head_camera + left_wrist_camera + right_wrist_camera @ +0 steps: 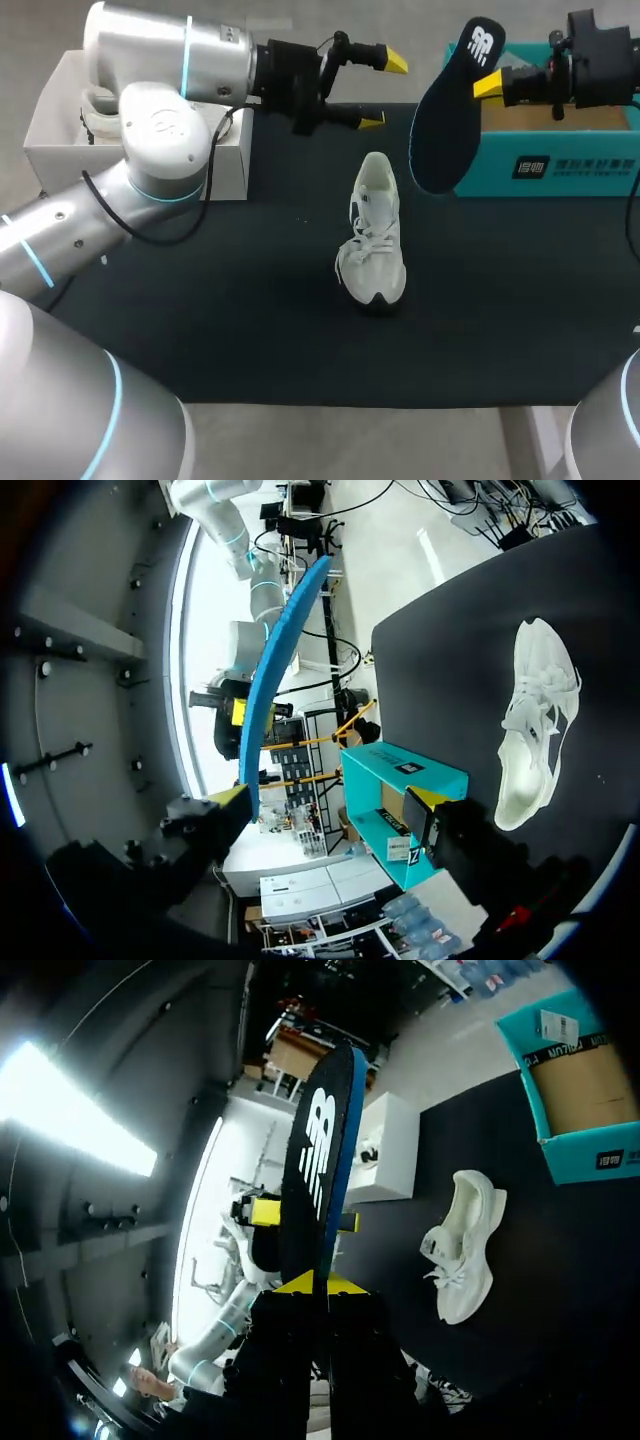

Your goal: Take the shoe out of the shoebox, open the shoe tongue, remove and reinsert the insole, then place the shoe into the shoebox

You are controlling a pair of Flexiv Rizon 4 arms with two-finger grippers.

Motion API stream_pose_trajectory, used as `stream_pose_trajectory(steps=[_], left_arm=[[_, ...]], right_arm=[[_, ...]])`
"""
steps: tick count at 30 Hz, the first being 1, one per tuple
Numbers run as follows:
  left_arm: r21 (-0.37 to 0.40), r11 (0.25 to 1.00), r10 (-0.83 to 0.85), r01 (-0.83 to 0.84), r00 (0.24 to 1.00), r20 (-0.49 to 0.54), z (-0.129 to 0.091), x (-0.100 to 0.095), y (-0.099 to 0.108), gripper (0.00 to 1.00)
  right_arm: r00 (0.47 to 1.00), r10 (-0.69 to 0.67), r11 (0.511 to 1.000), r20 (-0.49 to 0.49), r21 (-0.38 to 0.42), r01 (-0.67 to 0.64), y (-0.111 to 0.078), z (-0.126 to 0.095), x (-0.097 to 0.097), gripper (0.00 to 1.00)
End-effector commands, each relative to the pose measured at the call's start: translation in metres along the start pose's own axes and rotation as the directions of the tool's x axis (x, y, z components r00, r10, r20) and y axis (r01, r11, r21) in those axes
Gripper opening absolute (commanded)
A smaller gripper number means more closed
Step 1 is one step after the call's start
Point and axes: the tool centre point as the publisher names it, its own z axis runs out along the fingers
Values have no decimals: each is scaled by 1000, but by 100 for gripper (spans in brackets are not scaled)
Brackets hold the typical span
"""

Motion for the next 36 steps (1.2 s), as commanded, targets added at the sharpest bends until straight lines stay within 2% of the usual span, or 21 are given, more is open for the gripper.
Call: stream_pose_trajectory(steps=[1, 7, 14, 16, 17, 18, 19, 22, 28, 31, 32, 33, 36], left_arm=[[-11, 1000, 20, -19, 999, 31, -3, 2, -9, 100], [-7, 997, 74, -74, 996, 50, 6, -5, -20, 100], [17, 996, 81, -82, 995, 63, 21, -7, -24, 100], [22, 996, 87, -89, 993, 75, 23, -8, -26, 73], [20, 996, 86, -88, 993, 78, 24, -8, -26, 73], [20, 996, 87, -89, 993, 80, 25, -7, -26, 64], [22, 996, 84, -86, 993, 83, 26, -7, -27, 47], [29, 996, 79, -82, 993, 85, 29, -5, -27, 38], [44, 997, 65, -68, 995, 80, 36, -2, -28, 36], [42, 997, 59, -62, 996, 70, 37, -1, -28, 21], [42, 997, 59, -62, 996, 69, 37, 0, -28, 3], [39, 997, 58, -60, 996, 66, 37, 0, -29, 0], [36, 998, 57, -60, 996, 63, 36, 1, -30, 0]], right_arm=[[1000, 10, 992, -5, 123, -10, 17, 13, -15, 0], [999, 25, 979, 34, 203, -31, 31, 23, -31, 0], [999, 19, 970, 50, 240, -30, 44, 34, -30, 0], [999, 17, 966, 51, 256, -30, 45, 38, -30, 0], [999, 18, 965, 51, 259, -31, 46, 39, -30, 0], [998, 18, 965, 52, 260, -31, 45, 40, -30, 0], [999, 19, 966, 50, 258, -32, 45, 41, -30, 0], [999, 21, 967, 41, 253, -30, 44, 45, -29, 0], [999, 24, 964, 35, 262, -32, 43, 50, -30, 0], [999, 22, 963, 35, 266, -31, 44, 51, -30, 0], [999, 21, 963, 36, 266, -30, 44, 51, -30, 0], [999, 20, 964, 37, 265, -29, 44, 51, -30, 0], [999, 9, 966, 45, 257, -20, 45, 52, -30, 0]])
